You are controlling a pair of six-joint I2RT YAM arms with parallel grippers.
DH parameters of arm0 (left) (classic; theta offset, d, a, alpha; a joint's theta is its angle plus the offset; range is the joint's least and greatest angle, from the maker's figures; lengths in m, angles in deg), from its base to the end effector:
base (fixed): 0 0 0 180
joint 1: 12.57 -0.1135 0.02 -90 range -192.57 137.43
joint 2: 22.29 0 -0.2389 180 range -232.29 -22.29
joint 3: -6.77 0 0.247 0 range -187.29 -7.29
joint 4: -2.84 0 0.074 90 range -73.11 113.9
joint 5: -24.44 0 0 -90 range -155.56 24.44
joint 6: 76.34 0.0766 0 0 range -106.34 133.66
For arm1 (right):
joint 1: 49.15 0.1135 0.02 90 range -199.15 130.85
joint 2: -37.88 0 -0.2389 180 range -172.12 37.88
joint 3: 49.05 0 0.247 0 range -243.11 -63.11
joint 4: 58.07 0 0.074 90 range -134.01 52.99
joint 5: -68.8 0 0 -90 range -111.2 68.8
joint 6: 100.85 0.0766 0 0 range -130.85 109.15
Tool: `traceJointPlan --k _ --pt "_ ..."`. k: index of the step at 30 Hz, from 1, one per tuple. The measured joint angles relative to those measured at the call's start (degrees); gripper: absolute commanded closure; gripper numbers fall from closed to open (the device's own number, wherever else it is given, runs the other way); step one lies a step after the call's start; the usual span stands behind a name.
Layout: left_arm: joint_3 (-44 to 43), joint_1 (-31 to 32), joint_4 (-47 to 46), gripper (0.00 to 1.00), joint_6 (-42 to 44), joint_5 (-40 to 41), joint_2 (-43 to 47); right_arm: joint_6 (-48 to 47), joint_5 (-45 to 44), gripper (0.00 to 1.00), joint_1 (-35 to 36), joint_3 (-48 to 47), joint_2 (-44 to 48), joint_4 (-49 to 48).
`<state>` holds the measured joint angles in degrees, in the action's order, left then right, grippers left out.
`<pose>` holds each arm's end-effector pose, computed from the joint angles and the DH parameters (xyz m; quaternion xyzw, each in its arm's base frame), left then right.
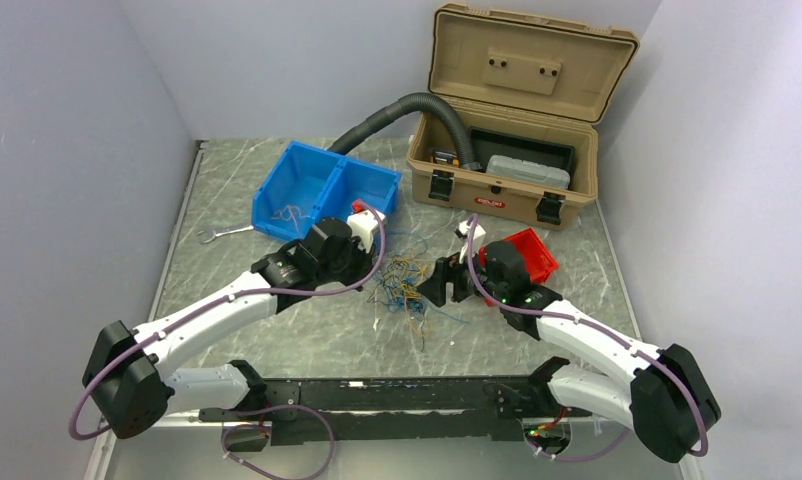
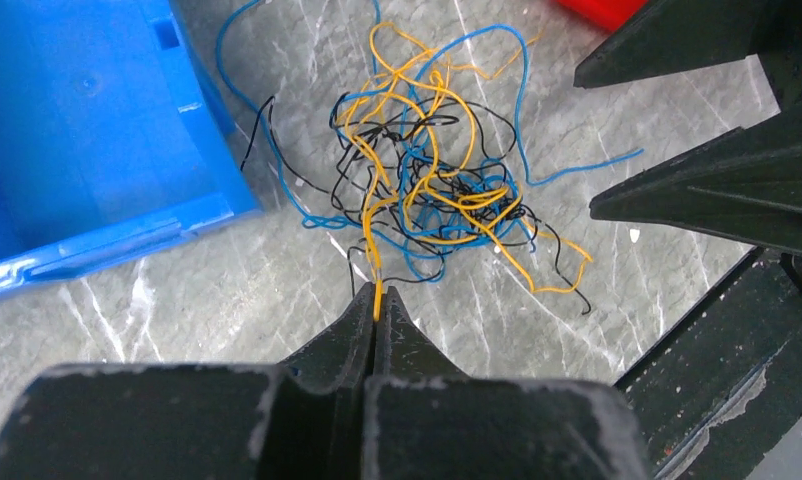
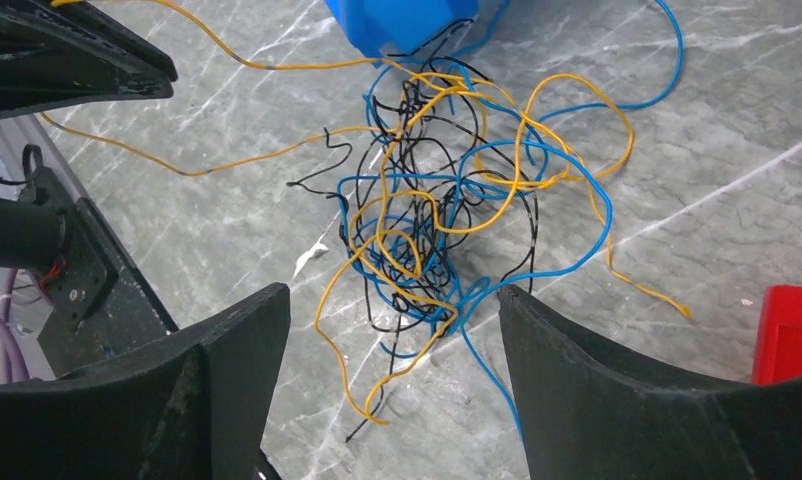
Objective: Untangle the cables
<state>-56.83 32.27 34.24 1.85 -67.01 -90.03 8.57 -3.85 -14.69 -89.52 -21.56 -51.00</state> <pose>0.2102 -0.2118 0.2292 0.2583 0.8508 -0.2270 0.3974 0.2050 0.1684 0.1743 -0.1889 0.8209 0.3513 0.4088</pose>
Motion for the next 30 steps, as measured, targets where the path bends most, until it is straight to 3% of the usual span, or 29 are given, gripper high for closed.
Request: traceJointPlan --k 6,12,24,30 --pt "-2.05 0.0 2.93 1.0 -0.04 -0.24 0.11 -1.22 0.28 0.16 2.82 -0.7 -0.35 -0.63" --pt "-7.21 0.0 5.2 1.0 0.17 -2.43 0.31 -2.91 -9.4 0.17 11.5 -9.07 -8.61 -0.57" --pt "-11.41 0.0 8.74 1.0 0.15 -7.45 5.01 6.67 -25.4 0.2 12.72 -12.72 -27.82 -5.9" --pt "-19.37 -1.16 16.68 1.0 0.79 -2.38 10.67 11.32 -34.21 0.24 12.66 -12.57 -26.91 -2.43"
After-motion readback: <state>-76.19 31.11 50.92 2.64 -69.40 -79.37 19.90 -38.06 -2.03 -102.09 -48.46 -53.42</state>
